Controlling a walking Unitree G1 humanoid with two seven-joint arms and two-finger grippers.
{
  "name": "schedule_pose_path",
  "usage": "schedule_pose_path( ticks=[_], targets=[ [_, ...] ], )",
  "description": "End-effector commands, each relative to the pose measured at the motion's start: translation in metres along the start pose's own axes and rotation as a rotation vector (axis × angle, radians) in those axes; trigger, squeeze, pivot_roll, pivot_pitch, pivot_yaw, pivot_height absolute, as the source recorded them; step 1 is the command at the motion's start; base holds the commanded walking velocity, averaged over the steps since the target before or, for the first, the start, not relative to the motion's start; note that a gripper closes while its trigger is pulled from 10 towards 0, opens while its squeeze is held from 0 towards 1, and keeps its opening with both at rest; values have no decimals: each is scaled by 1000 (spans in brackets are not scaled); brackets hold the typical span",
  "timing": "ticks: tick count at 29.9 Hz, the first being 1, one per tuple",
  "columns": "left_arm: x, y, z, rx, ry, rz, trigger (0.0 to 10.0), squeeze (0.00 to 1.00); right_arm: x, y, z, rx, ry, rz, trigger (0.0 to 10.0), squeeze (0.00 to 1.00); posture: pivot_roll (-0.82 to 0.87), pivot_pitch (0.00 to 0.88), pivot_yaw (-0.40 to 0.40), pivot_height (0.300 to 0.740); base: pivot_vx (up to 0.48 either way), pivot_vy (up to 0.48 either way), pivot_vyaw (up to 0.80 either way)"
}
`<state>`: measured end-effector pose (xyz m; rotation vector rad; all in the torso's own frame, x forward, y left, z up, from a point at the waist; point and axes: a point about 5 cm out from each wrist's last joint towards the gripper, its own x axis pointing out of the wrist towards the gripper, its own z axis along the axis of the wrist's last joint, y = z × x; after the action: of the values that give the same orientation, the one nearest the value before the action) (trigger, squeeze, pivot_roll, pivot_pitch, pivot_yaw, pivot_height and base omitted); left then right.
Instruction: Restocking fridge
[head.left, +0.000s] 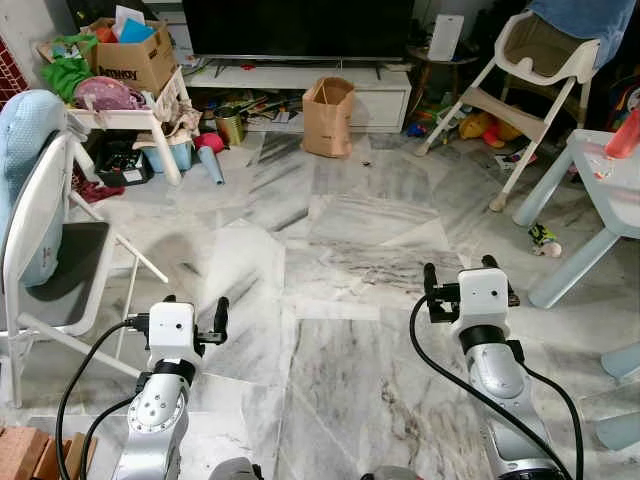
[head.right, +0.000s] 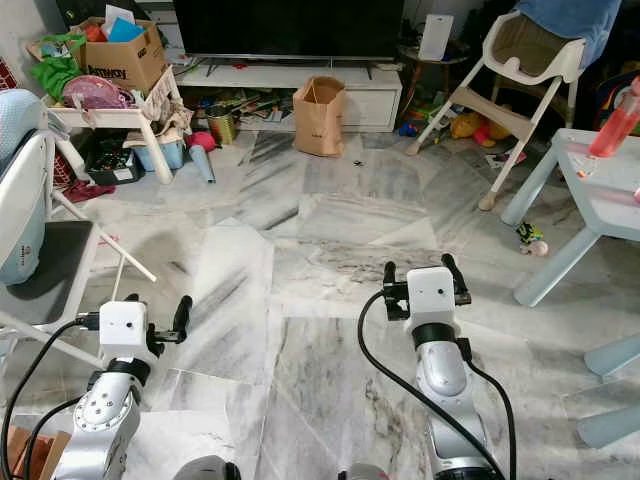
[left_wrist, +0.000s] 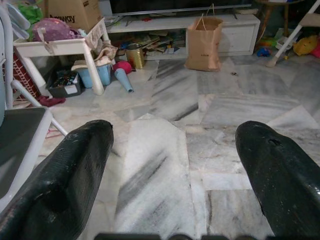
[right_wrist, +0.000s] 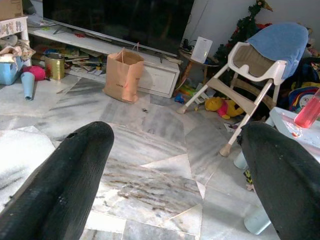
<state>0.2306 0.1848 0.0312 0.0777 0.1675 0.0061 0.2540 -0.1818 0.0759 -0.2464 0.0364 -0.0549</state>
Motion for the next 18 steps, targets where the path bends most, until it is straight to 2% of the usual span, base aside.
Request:
schedule_pose_path(
  ticks=[1, 2, 3, 4, 5, 6, 9, 11, 14, 16, 18],
  targets=[
    [28, -4, 94, 8, -291, 5, 10000, 1000, 35, 15, 40, 280, -7, -2, 10000, 1000, 34, 4, 66, 740, 0, 0, 0],
    [29, -4, 95, 7, -291, 4, 10000, 1000, 35, 15, 39, 260, -2, 1, 10000, 1000, 34, 4, 66, 740, 0, 0, 0],
    [28, -2, 91, 5, -283, -1, 10000, 1000, 33, 17, 36, 266, 6, 37, 10000, 0, 36, 0, 42, 740, 0, 0, 0],
    [28, -2, 91, 5, -283, -1, 10000, 1000, 33, 17, 36, 266, 6, 37, 10000, 0, 36, 0, 42, 740, 0, 0, 0],
    [25, 1, 84, 15, -268, -2, 10000, 706, 29, 21, 30, 295, 13, 85, 10000, 0, 37, 0, 33, 740, 0, 0, 0],
    [26, 5, 81, 10, -252, 11, 10000, 0, 29, 22, 33, 305, -4, 117, 10000, 0, 36, 0, 32, 740, 0, 0, 0],
    [27, 5, 80, 4, -238, 12, 10000, 0, 31, 20, 37, 280, -37, 130, 10000, 0, 35, 0, 40, 740, 0, 0, 0],
    [32, -1, 80, 8, -243, -22, 10000, 0, 33, 18, 31, 248, -22, 99, 10000, 0, 38, 0, 39, 740, 0, 0, 0],
    [34, -4, 81, 25, -241, -32, 10000, 0, 33, 19, 28, 273, -6, 92, 10000, 0, 40, 0, 40, 740, 0, 0, 0],
    [33, -4, 85, -5, -230, -13, 10000, 0, 32, 20, 32, 276, -10, 116, 10000, 0, 32, 0, 47, 740, 0, 0, 0],
    [31, -5, 86, 3, -232, -18, 10000, 0, 30, 18, 32, 266, -6, 120, 10000, 0, 30, 0, 46, 740, 0, 0, 0]
  ],
)
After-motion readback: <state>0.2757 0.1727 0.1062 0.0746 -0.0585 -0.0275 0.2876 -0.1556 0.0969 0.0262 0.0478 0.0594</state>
